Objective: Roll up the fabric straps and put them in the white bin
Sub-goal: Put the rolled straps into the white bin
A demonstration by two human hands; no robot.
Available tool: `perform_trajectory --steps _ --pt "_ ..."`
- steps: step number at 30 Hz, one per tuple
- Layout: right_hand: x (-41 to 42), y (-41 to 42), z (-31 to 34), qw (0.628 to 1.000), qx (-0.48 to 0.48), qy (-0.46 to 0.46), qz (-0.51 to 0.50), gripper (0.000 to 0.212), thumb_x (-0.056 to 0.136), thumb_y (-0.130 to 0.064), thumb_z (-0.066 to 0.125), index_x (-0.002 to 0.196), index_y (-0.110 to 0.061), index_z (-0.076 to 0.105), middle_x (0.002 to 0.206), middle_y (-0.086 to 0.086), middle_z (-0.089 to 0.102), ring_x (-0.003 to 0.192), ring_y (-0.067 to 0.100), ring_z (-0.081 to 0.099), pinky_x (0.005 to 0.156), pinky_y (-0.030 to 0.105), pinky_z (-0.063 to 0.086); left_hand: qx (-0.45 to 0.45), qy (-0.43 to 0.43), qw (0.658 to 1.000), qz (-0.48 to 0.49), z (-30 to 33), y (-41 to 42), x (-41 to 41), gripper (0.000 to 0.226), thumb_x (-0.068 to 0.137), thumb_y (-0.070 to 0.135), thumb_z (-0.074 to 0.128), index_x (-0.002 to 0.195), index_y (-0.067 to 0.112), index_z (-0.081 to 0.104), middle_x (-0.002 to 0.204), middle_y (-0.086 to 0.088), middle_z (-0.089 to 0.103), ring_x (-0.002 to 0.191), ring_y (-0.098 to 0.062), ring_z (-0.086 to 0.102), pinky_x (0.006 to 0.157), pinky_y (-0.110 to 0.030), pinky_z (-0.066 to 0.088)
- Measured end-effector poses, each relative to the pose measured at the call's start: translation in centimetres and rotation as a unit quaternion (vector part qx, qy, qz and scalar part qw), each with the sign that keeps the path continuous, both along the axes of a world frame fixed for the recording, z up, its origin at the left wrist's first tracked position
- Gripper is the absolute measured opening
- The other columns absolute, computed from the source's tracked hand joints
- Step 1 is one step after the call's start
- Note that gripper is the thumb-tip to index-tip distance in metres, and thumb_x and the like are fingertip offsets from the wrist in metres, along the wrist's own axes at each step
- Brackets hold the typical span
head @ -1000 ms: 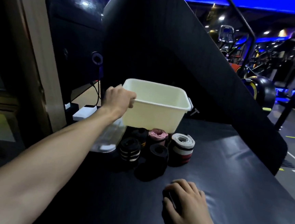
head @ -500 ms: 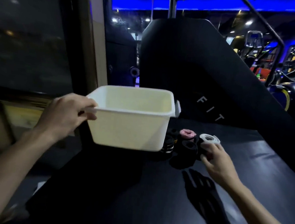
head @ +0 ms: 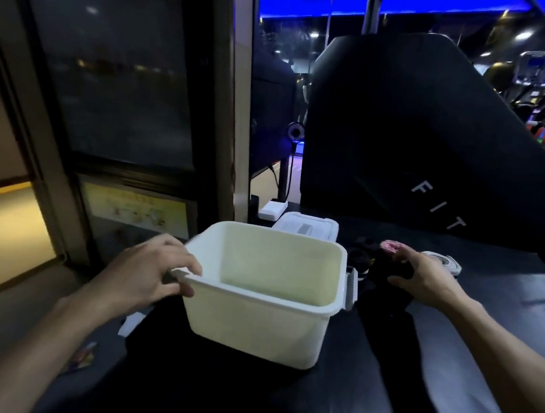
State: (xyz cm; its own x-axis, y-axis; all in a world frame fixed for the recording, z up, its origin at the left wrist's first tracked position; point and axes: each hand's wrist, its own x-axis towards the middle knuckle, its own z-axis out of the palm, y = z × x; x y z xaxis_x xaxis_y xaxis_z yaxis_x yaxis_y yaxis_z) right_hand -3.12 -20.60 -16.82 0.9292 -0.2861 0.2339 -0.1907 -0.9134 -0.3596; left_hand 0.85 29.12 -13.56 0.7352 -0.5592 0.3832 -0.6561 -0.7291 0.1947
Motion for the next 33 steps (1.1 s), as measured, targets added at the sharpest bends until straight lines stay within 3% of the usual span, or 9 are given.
perform_trajectory --steps 3,7,10,12,16,19,25,30,33 --pt "0.2 1.0 3.6 0.996 0.059 -0.061 -0.016 0.034 0.079 -0.034 0.082 0.106 -0.029 0.063 0.1 0.003 0.071 0.087 0.023 0.063 0.074 0.03 0.044 -0.005 0.07 0.996 -0.062 1.9 0.1 0.1 0.038 0.073 0.062 0.08 0.106 0.045 0.072 0.118 0.036 0.061 0.117 0.011 0.048 0.096 -0.014 0.04" --pt "1.5 5.4 10.5 0.983 0.1 -0.14 0.064 0.036 0.078 -0.04 0.083 0.107 -0.03 0.063 0.095 -0.01 0.068 0.084 0.009 0.065 0.074 0.027 0.047 -0.117 0.023 0.992 -0.036 3.1 -1.9 2.7 0.017 0.094 0.041 0.069 0.109 0.033 0.074 0.117 0.024 0.065 0.113 0.003 0.058 0.095 -0.022 0.043" --pt "3.1 11.3 12.9 0.968 0.113 -0.091 0.204 0.039 0.076 -0.039 0.086 0.107 -0.03 0.065 0.095 -0.009 0.069 0.082 0.009 0.067 0.076 0.028 0.054 -0.105 0.023 0.994 0.024 2.3 -4.4 6.0 0.025 0.101 0.025 0.06 0.124 0.023 0.07 0.129 0.01 0.063 0.12 -0.01 0.057 0.096 -0.024 0.039" --pt "4.7 15.1 12.6 0.956 0.057 -0.032 0.287 0.037 0.076 -0.034 0.087 0.105 -0.032 0.063 0.101 -0.008 0.07 0.088 0.015 0.069 0.079 0.032 0.057 -0.079 0.054 0.994 0.054 1.1 -5.3 7.5 0.033 0.104 0.022 0.054 0.135 0.021 0.063 0.138 0.004 0.062 0.126 -0.017 0.057 0.099 -0.028 0.041" --pt "8.0 20.6 9.5 0.916 -0.059 0.024 0.397 0.038 0.079 -0.023 0.083 0.113 -0.026 0.065 0.103 -0.012 0.066 0.091 0.012 0.063 0.073 0.024 0.047 -0.095 0.111 0.986 0.077 -0.6 -5.1 8.4 0.042 0.107 0.02 0.041 0.148 0.026 0.051 0.145 0.001 0.06 0.128 -0.019 0.059 0.103 -0.038 0.05" --pt "10.2 22.9 6.7 0.904 -0.101 0.056 0.413 0.039 0.08 -0.025 0.082 0.115 -0.024 0.065 0.099 -0.01 0.063 0.089 0.012 0.057 0.066 0.024 0.038 -0.1 0.129 0.984 0.073 -1.1 -4.9 8.9 0.049 0.107 0.013 0.038 0.154 0.026 0.042 0.155 0.003 0.051 0.141 -0.016 0.049 0.113 -0.04 0.045" --pt "12.5 24.9 3.5 0.875 -0.166 0.098 0.445 0.033 0.081 -0.022 0.079 0.109 -0.025 0.061 0.107 -0.001 0.065 0.096 0.021 0.056 0.078 0.035 0.047 -0.103 0.125 0.984 0.074 -1.5 -4.7 8.9 0.057 0.103 0.006 0.036 0.156 0.026 0.038 0.157 0.006 0.048 0.145 -0.012 0.044 0.118 -0.038 0.04" --pt "12.6 25.2 3.7 0.866 -0.199 0.138 0.438 0.034 0.087 -0.022 0.075 0.12 -0.02 0.067 0.125 0.0 0.06 0.112 0.019 0.055 0.085 0.025 0.04 -0.097 0.117 0.986 0.075 -1.5 -4.8 8.8 0.058 0.102 0.005 0.037 0.156 0.026 0.038 0.157 0.006 0.049 0.145 -0.012 0.044 0.117 -0.036 0.04" --pt "11.5 23.1 6.2 0.884 -0.126 0.113 0.435 0.025 0.089 -0.02 0.074 0.114 -0.018 0.074 0.108 -0.005 0.069 0.092 0.009 0.062 0.076 0.008 0.043 -0.1 0.12 0.985 0.079 -1.3 -4.9 8.6 0.059 0.102 0.003 0.036 0.156 0.025 0.038 0.157 0.006 0.048 0.145 -0.01 0.043 0.119 -0.033 0.037"
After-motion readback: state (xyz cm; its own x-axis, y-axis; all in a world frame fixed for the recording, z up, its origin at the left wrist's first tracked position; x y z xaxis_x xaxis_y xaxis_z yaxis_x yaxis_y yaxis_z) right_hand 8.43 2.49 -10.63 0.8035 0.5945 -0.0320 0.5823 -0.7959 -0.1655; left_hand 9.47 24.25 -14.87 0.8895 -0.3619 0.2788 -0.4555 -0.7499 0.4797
